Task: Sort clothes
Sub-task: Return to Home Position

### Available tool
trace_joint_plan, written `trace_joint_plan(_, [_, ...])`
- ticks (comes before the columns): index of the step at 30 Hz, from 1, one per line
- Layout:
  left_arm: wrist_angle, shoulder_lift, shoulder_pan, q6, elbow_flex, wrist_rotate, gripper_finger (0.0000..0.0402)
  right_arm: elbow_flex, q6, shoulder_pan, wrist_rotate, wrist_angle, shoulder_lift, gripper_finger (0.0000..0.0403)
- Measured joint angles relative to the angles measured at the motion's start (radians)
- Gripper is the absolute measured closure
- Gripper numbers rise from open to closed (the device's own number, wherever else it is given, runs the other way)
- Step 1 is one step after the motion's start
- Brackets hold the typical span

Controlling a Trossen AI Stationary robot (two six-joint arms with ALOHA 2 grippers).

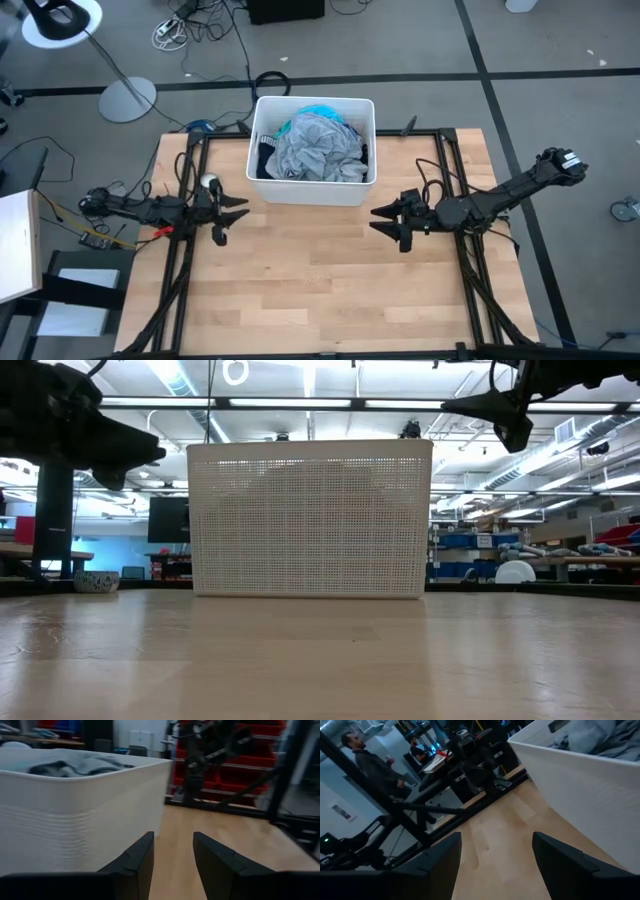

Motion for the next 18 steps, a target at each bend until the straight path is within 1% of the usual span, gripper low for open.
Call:
trace_joint_plan(3, [-0.006, 0.000, 0.051, -0.001, 0.001, 0.018, 0.0259, 0.000, -0.002, -0.024, 0.000, 0.000, 0.000, 0.0156])
trace_joint_plan(5, [-0.008, 0.000, 0.076, -0.005, 0.001, 0.078, 0.0259, 0.000, -0.015, -0.036, 0.000, -0.001, 0.000, 0.0156])
trace_joint_plan(8, [-0.015, 0.000, 0.091, 0.000, 0.000, 0.200, 0.0259, 0.000, -0.071, -0.044, 0.000, 0.000, 0.000, 0.0156])
trace_joint_plan(9, [-0.017, 0.000, 0.092, 0.001, 0.000, 0.219, 0.0259, 0.000, -0.091, -0.044, 0.000, 0.000, 0.000, 0.0156])
trace_joint_plan(14, [0.004, 0.000, 0.093, 0.025, -0.001, 0.241, 0.0259, -0.041, -0.124, -0.044, 0.000, 0.019, 0.000, 0.0156])
trace_joint_plan(16, [0.010, 0.000, 0.092, 0.026, -0.001, 0.241, 0.0259, -0.076, -0.124, -0.044, 0.000, 0.069, 0.000, 0.0156])
trace_joint_plan(18, [0.005, 0.000, 0.092, 0.025, -0.001, 0.241, 0.0259, -0.133, -0.137, -0.043, -0.001, 0.159, 0.000, 0.0156])
